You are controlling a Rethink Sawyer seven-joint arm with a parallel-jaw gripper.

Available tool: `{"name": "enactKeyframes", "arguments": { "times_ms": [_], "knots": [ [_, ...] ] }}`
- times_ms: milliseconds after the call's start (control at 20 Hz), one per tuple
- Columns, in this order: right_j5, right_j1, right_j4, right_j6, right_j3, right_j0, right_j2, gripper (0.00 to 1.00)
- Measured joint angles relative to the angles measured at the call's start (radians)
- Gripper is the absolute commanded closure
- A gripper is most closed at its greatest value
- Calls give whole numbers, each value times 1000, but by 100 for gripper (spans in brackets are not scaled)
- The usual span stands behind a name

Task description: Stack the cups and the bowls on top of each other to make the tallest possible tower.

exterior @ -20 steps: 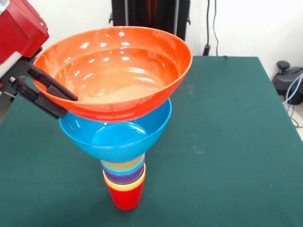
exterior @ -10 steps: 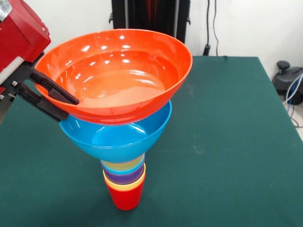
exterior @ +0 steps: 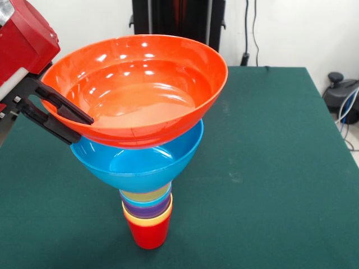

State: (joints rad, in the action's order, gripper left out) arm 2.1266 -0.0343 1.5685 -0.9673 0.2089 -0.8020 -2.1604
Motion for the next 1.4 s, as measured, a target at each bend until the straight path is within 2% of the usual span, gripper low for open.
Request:
{"name": "enactKeyframes", "arguments": {
  "times_ms": [1300,1350,1400],
  "knots": [
    [-12,2,0,0,0,0,0,100],
    [-18,2,0,0,0,0,0,0],
    [-18,2,0,0,0,0,0,0]
  ]
}}
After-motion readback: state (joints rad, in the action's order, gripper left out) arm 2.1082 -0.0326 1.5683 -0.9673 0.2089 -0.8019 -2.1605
